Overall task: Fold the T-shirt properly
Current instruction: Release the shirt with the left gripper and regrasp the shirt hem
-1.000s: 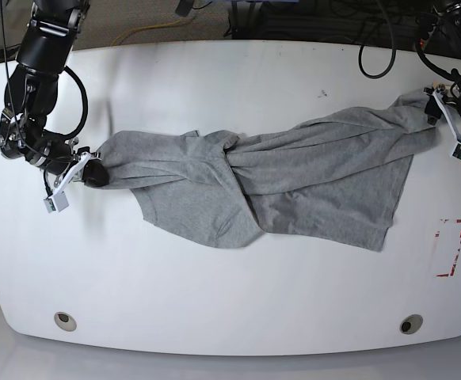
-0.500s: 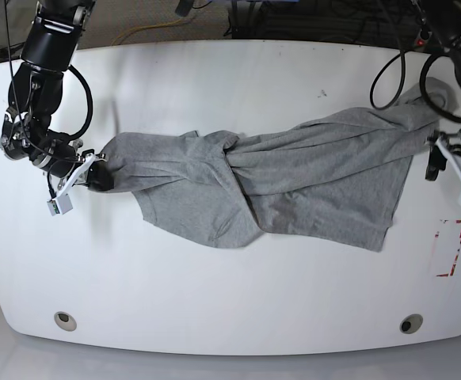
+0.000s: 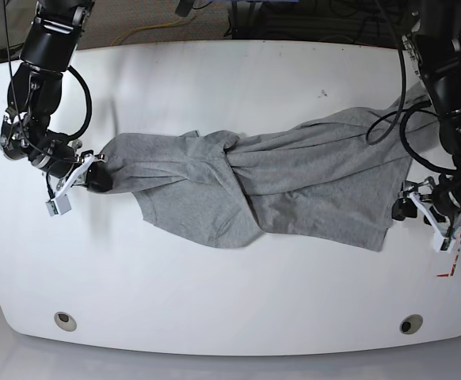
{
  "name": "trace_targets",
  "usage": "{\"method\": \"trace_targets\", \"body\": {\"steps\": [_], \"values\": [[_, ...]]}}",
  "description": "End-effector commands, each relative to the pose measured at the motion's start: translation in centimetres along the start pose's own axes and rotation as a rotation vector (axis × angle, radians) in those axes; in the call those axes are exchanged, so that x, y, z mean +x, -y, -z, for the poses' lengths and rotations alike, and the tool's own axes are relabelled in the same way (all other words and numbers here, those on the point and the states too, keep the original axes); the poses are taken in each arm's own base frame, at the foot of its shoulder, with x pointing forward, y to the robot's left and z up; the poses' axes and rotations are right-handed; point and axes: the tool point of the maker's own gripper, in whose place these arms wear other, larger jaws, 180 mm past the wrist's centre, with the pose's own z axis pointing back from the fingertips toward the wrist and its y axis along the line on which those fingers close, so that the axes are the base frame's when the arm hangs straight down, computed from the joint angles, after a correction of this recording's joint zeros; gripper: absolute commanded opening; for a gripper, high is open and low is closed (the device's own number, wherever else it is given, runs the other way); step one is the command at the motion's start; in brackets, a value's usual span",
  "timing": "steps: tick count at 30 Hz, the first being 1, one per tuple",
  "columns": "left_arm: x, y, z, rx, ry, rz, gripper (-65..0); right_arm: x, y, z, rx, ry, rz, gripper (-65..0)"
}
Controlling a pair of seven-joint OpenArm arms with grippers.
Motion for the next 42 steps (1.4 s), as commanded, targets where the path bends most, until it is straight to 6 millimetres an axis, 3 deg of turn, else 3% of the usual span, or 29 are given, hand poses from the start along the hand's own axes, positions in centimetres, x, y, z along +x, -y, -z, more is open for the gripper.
{"method": "trace_targets", "body": {"steps": [1,9,14,22,26,38,39,42], "values": [[2.4,-0.8,0.1,-0.002,0.079,-0.008,-17.6,2.3,0.0,-0.7,0.005,0.063,-0.027,-65.0],[2.2,-1.5,3.5,-0.011,0.118,-0.151,-17.8,3.2,-0.5,-0.9,0.009,0.083,-0.047,-65.0],[1.7,-0.5,5.1,-0.033,0.094,-0.147,-17.5,3.6,-1.1,-0.9,0.011,0.096,-0.066,-65.0],[0.4,-1.0,6.6,-0.018,0.088,-0.184,-17.5,3.6,-1.3,-0.9,0.016,0.099,-0.063,-65.0],[-0.2,1.4,8.0,-0.044,0.055,-0.137,-17.4,3.5,-1.2,-0.8,0.013,0.095,-0.063,-65.0],[-1.2,5.1,9.0,-0.150,0.006,-0.118,-18.3,3.6,-1.3,-0.8,0.017,0.099,-0.062,-65.0],[-1.2,5.3,9.0,-0.159,0.007,-0.112,-19.3,3.6,-1.3,-0.8,0.017,0.099,-0.062,-65.0],[-1.3,5.3,9.0,-0.157,0.005,-0.109,-31.1,3.5,-1.3,-0.8,0.016,0.095,-0.062,-65.0]]}}
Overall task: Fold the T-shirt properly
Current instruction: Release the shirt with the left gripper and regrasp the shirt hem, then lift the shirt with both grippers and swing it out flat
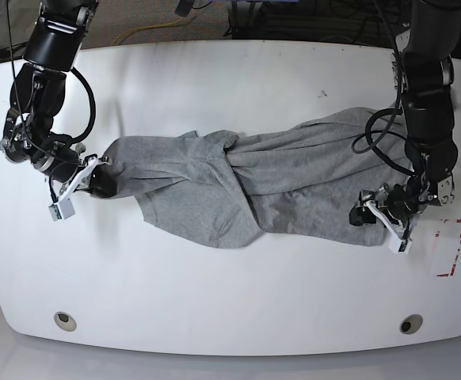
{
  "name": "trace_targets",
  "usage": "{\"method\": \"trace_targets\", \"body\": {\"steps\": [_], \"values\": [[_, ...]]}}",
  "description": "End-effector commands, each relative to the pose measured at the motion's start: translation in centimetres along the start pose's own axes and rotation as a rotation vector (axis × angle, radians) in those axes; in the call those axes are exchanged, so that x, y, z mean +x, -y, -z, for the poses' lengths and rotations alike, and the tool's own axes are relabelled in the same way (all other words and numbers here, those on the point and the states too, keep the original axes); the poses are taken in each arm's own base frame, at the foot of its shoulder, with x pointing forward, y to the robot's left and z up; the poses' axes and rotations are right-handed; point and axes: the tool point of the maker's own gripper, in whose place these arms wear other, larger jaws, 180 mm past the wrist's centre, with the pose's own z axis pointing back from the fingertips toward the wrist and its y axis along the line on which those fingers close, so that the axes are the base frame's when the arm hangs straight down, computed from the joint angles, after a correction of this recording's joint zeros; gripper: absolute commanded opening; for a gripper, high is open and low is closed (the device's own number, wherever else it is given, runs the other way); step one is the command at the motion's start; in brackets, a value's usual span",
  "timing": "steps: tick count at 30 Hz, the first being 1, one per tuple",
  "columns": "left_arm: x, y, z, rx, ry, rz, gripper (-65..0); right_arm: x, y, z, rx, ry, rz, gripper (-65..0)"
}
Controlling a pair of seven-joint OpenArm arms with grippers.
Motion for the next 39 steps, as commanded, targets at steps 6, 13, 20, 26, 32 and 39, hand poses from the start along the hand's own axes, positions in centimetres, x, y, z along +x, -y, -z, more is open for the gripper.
{"method": "trace_targets", "body": {"steps": [6,13,20,26,32,39], "values": [[-0.3,-0.9,-0.3,0.042,-0.056,0.056,-65.0,2.1,0.2,-0.8,-0.003,0.053,-0.030,-65.0],[1.2,-0.8,-1.7,0.073,-0.051,0.141,-65.0,3.7,0.0,-0.7,0.000,0.083,-0.044,-65.0],[5.3,1.4,-5.8,0.125,0.020,0.321,-65.0,7.8,0.1,-1.2,-0.006,0.152,-0.086,-65.0],[8.7,1.6,-11.4,0.247,0.087,0.396,-65.0,11.5,1.3,-1.6,-0.016,0.197,-0.087,-65.0],[12.0,2.5,-16.5,0.361,0.165,0.474,-65.0,16.2,2.4,-2.0,-0.011,0.264,-0.064,-65.0],[16.4,3.7,-21.0,0.450,0.292,0.575,-65.0,24.4,2.3,-3.8,-0.005,0.334,-0.112,-65.0]]}}
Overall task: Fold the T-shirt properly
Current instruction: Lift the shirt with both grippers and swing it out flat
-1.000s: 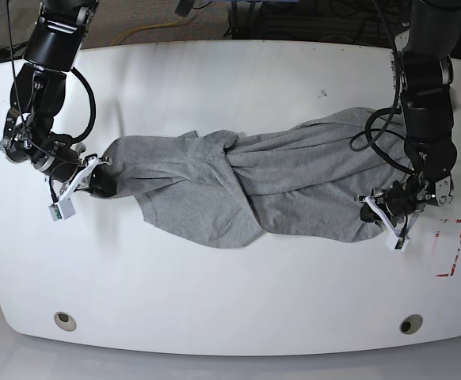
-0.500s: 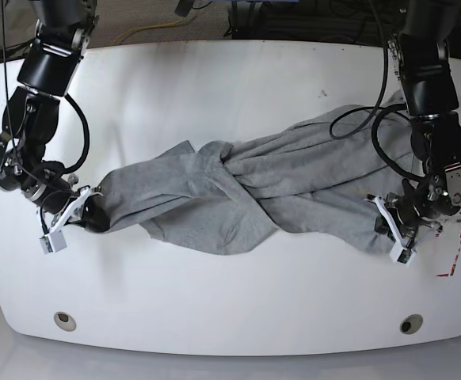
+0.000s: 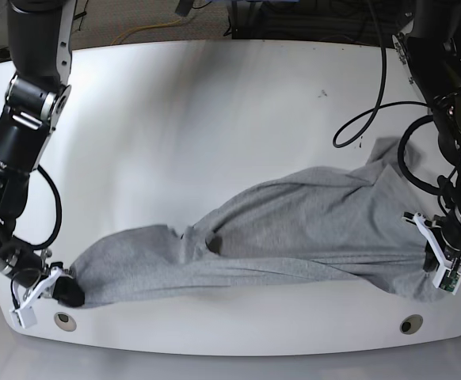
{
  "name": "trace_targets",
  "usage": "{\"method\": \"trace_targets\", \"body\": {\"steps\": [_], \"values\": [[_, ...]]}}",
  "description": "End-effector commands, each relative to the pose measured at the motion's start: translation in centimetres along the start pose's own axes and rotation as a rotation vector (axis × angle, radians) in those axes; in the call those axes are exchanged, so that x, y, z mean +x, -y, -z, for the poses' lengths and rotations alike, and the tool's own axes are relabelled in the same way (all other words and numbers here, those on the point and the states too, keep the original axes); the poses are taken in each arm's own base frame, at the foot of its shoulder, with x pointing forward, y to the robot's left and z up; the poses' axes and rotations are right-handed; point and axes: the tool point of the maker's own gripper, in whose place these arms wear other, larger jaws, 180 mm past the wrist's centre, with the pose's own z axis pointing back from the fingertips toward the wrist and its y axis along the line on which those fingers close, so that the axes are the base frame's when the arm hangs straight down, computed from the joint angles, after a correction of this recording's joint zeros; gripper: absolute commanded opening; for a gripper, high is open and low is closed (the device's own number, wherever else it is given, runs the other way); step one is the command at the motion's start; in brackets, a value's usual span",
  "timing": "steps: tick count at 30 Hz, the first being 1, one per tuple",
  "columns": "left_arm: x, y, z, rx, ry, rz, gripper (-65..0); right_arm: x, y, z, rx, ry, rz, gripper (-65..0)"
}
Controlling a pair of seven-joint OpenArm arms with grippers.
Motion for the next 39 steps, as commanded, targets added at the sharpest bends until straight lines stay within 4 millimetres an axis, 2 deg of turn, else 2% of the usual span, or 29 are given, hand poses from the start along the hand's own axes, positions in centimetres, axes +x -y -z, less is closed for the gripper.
{"method": "trace_targets", "body": {"steps": [1,6,10,14,18,19,22,26,27,33,35,39], "values": [[4.1,-3.1,-1.8,0.095,0.099,0.034,-65.0,7.0,-0.5,-1.3,0.013,0.126,-0.058,-65.0],[7.9,-6.8,-4.2,0.196,0.181,0.074,-65.0,13.7,-2.7,-2.3,0.025,0.195,-0.165,-65.0],[9.9,-9.3,-6.0,0.264,0.223,0.097,-65.0,17.4,-3.8,-3.9,0.020,0.241,-0.226,-65.0],[10.5,-10.7,-7.1,0.303,0.229,0.121,-65.0,19.2,-4.4,-4.9,0.011,0.240,-0.257,-65.0],[10.5,-10.8,-7.5,0.311,0.234,0.124,-65.0,18.5,-3.5,-5.4,-0.009,0.201,-0.259,-65.0],[10.2,-11.0,-7.7,0.319,0.235,0.116,-65.0,17.7,-3.1,-5.1,-0.012,0.178,-0.251,-65.0],[7.9,-10.8,-7.5,0.316,0.193,0.093,-65.0,15.1,-2.3,-4.2,-0.016,0.116,-0.230,-65.0],[6.0,-9.3,-7.0,0.288,0.152,0.108,-65.0,9.9,-1.1,-3.0,0.003,0.019,-0.174,-65.0],[5.3,-8.7,-6.6,0.271,0.139,0.105,-65.0,8.9,-0.8,-2.9,0.012,0.007,-0.158,-65.0],[-0.7,-4.2,-5.3,0.107,0.053,0.040,-65.0,-0.6,-0.4,-1.8,0.106,-0.101,0.001,-65.0],[-2.1,-2.8,-5.1,0.057,0.028,0.031,-65.0,-3.2,0.5,-2.4,0.097,-0.112,0.061,-65.0],[-6.3,0.3,-4.9,-0.042,-0.063,0.018,-65.0,-8.5,2.3,-3.7,0.061,-0.147,0.171,-65.0]]}}
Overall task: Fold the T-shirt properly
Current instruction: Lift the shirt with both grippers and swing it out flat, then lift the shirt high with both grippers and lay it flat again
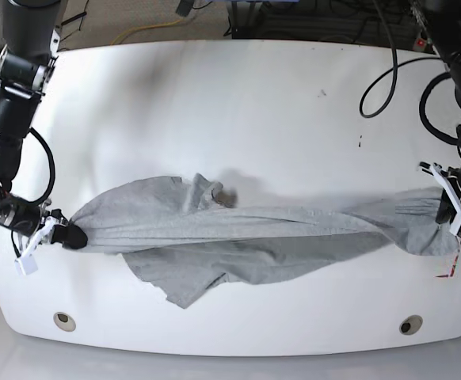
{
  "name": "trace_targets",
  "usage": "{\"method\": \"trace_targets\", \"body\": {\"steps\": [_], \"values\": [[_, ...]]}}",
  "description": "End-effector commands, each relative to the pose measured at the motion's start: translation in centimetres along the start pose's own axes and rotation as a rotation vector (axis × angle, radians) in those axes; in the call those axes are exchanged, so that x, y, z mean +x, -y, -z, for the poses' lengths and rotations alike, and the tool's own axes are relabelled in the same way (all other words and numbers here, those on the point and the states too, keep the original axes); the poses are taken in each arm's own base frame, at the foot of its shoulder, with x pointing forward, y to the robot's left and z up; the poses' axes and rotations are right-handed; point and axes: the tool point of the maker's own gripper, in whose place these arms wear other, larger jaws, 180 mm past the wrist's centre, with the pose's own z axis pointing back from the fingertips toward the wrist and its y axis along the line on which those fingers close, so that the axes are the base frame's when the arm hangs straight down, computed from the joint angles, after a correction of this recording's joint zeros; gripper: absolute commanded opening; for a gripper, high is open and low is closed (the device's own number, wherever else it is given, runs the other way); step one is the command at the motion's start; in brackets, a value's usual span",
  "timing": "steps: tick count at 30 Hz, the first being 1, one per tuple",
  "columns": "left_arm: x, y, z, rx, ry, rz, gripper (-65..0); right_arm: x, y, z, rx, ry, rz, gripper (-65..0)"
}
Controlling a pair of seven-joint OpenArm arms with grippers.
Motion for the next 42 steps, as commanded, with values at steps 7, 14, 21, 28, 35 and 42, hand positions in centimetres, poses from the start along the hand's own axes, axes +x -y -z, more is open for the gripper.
{"method": "trace_targets", "body": {"steps": [7,14,21,28,35,42], "values": [[-7.4,3.5,-1.1,-0.072,-0.160,-0.044,-65.0,-4.3,1.9,-3.9,-0.094,0.013,0.005,-65.0],[-11.7,5.8,-2.4,-0.129,-0.222,-0.053,-65.0,-10.4,1.5,-4.9,-0.117,-0.049,0.039,-65.0],[-16.5,8.4,-3.8,-0.151,-0.330,-0.076,-65.0,-15.2,-0.1,-5.3,-0.112,-0.125,0.044,-65.0],[-17.8,10.2,-4.4,-0.169,-0.330,-0.040,-65.0,-16.3,-2.1,-5.9,-0.107,-0.106,0.020,-65.0],[-13.9,8.7,-2.0,-0.118,-0.231,-0.018,-65.0,-14.3,-1.8,-5.3,-0.133,-0.059,-0.017,-65.0],[-9.0,7.8,0.2,-0.102,-0.106,0.002,-65.0,-11.6,0.5,-3.7,-0.240,-0.061,-0.088,-65.0]]}}
